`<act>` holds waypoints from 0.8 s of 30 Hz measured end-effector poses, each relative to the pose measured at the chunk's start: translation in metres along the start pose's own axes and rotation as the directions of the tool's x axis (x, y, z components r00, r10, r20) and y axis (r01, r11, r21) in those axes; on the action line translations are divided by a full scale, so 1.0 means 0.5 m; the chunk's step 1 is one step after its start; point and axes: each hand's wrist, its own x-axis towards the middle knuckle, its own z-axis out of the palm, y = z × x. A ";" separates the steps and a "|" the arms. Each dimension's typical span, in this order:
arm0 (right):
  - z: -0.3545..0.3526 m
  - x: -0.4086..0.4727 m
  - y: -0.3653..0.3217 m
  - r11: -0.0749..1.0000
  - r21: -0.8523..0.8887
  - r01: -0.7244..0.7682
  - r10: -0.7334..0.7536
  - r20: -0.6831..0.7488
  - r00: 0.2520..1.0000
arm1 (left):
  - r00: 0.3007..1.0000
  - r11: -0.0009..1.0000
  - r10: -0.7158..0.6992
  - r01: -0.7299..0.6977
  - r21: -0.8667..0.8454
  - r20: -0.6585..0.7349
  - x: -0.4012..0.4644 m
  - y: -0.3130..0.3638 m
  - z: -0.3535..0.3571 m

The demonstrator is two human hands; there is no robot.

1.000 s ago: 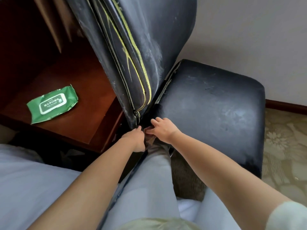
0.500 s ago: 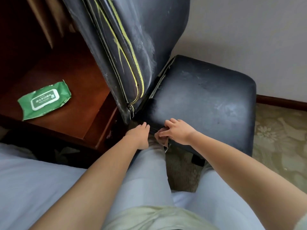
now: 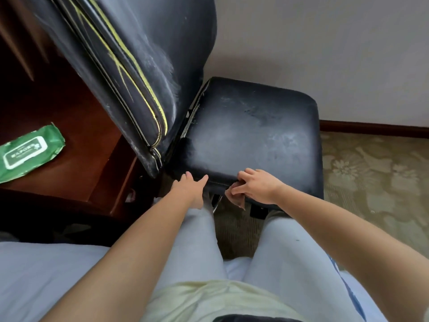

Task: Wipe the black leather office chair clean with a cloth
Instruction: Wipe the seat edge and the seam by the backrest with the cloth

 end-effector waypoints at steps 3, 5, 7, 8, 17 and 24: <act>-0.010 0.023 -0.016 1.000 0.000 -0.004 0.004 -0.016 1.000 | 0.997 0.997 0.038 -0.034 0.063 -0.060 0.011 0.012 0.001; -0.011 0.042 -0.033 1.000 0.004 -0.014 0.014 -0.025 1.000 | 0.996 0.995 0.067 -0.062 0.082 -0.059 0.012 0.022 0.001; -0.011 0.048 -0.037 1.000 -0.009 -0.007 0.007 -0.018 1.000 | 0.996 0.994 0.086 -0.083 0.077 -0.033 0.009 0.029 0.000; -0.011 0.044 -0.032 1.000 -0.020 0.004 -0.004 -0.009 1.000 | 0.996 0.993 0.087 -0.086 0.076 -0.020 0.007 0.031 -0.002; 0.012 -0.094 0.046 0.998 -0.055 -0.023 0.029 0.113 0.993 | 0.999 0.992 0.032 -0.035 0.123 0.024 -0.004 0.074 -0.041; 0.010 -0.120 0.040 0.995 -0.085 -0.053 0.061 0.092 0.994 | 0.998 0.959 0.055 -0.064 0.277 0.039 -0.013 0.131 -0.033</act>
